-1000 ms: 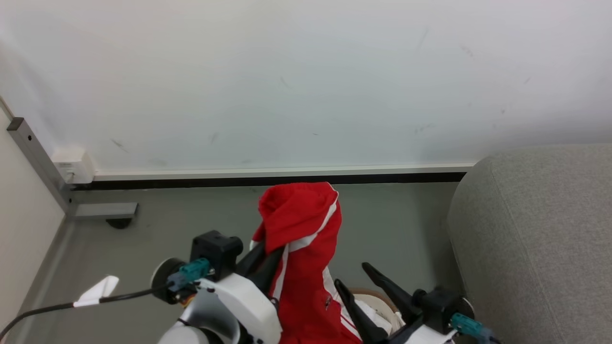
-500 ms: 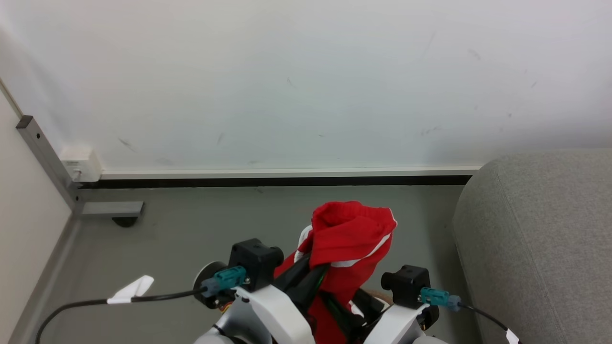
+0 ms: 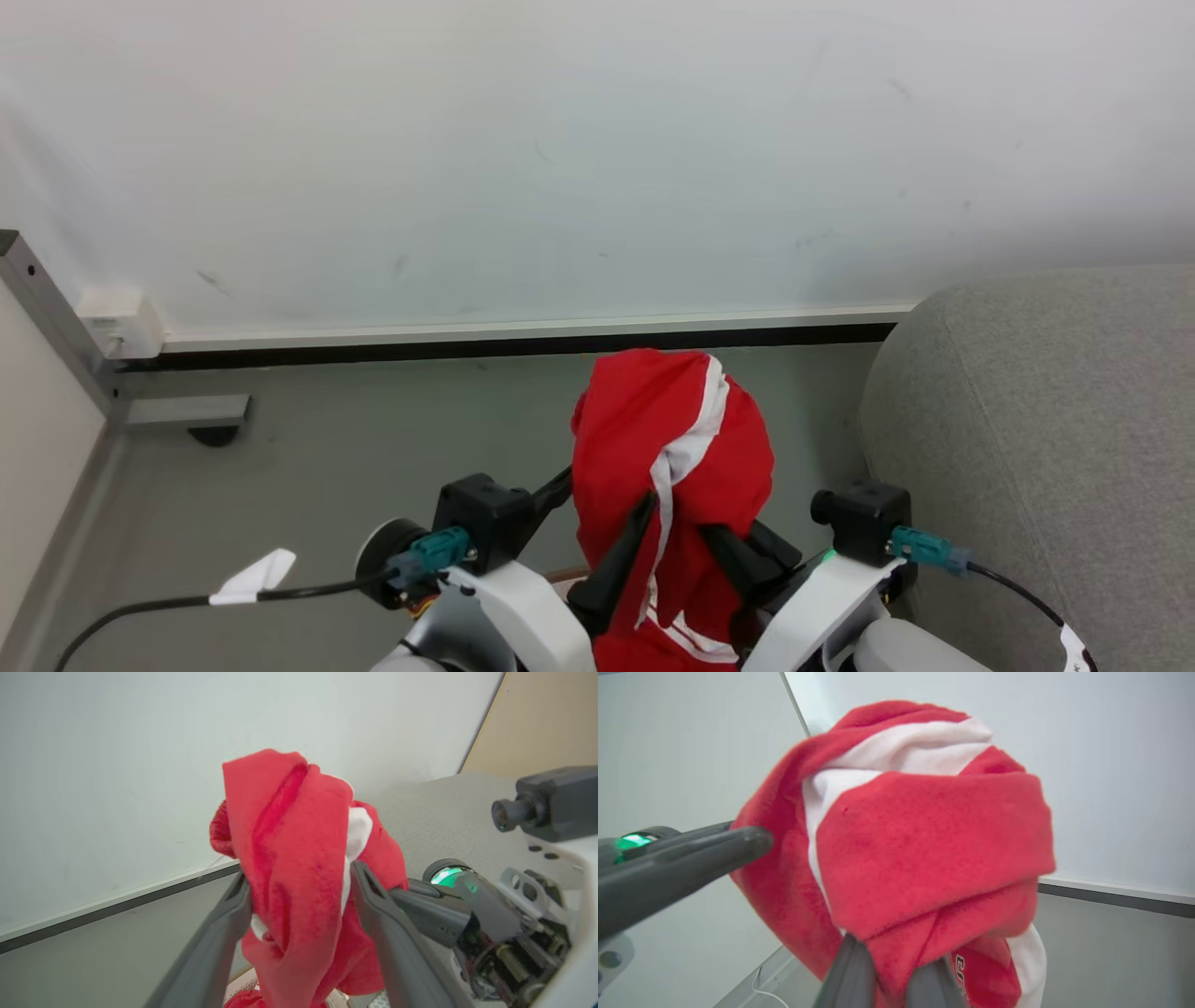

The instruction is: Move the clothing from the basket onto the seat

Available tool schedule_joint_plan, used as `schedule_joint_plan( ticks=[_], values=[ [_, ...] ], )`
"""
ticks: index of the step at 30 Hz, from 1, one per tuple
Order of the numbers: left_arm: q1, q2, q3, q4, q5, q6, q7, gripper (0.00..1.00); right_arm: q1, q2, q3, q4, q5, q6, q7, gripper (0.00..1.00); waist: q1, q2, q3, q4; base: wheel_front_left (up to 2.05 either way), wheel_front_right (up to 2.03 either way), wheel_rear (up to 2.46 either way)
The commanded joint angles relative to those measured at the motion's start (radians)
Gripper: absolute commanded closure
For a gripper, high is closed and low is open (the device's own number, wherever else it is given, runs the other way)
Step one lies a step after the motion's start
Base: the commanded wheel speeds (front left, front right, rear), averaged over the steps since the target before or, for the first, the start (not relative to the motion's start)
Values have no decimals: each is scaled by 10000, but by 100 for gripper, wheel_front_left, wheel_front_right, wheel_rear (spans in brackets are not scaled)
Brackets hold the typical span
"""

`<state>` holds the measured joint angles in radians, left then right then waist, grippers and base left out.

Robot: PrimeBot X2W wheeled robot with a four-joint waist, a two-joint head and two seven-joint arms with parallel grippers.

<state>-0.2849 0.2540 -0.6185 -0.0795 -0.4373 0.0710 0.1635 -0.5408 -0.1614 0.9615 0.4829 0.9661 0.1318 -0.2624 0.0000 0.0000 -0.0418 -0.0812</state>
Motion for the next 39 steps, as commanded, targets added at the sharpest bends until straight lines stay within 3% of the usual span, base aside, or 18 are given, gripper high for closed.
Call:
schedule_joint_plan(
  ticks=[1, 26, 39],
  values=[
    [88, 46, -13, 83, 140, -19, -139, 0, 216, -195, -271, -128, -219, -21, -34, 100, 0, 0, 52, -155, 0, 0, 0],
    [-181, -129, -377, 669, 337, -160, -1002, 0, 1307, -1770, -3652, -1299, -1842, -21, -36, 100, 0, 0, 539, -2532, 0, 0, 0],
    [-480, -175, -588, 605, 398, -225, -979, 0, 1497, -1736, -4794, -1517, -2294, -21, -35, 100, 0, 0, 1150, -3263, 0, 0, 0]
  ],
)
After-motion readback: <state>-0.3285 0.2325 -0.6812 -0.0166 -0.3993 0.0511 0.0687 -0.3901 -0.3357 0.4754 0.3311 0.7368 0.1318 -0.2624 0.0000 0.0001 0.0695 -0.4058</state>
